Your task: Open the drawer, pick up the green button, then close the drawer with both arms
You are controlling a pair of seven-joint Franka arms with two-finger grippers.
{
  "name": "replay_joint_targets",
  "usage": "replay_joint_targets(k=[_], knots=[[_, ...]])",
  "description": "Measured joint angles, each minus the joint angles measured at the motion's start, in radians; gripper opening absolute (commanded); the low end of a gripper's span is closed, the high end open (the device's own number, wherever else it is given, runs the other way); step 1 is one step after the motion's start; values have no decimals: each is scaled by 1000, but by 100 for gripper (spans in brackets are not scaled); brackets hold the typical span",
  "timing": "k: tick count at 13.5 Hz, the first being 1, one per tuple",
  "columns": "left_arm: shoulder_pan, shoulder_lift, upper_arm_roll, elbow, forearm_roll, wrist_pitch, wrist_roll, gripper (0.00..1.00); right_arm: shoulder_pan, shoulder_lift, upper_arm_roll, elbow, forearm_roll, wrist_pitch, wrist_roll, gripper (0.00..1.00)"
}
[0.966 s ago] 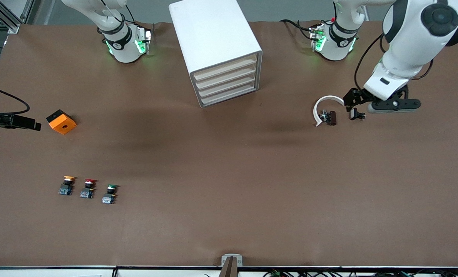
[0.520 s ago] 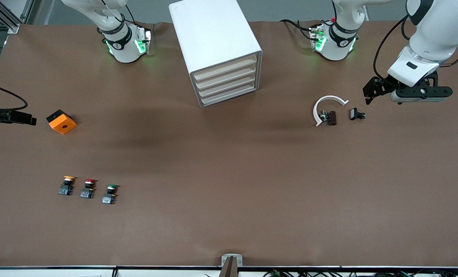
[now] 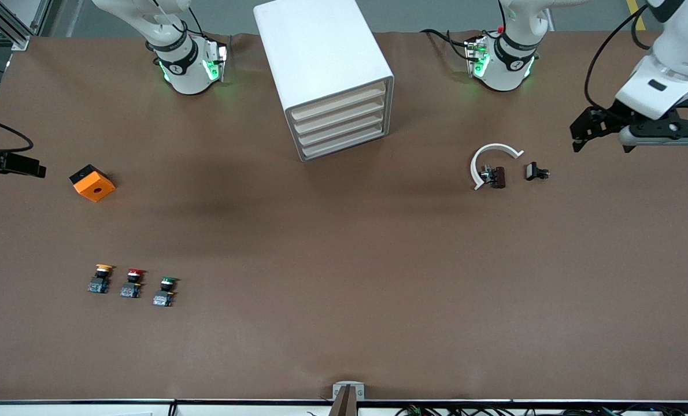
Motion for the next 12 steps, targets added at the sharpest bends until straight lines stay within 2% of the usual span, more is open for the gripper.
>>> replay_joint_targets(k=[2,3,6,12], knots=[[-53,0,69,23,0,-27,11,100,6,-43,3,3,0,3,0,100],[-62,0,81,31,0,-33,11,100,8,-64,4,2,0,3,0,100],[-66,0,83,72,0,-51,27,100,9,-117,4,-36,2,5,0,100],[-66,3,85,148,0,-64,28,100,-4,-269,-8,-246,47,96,0,100]])
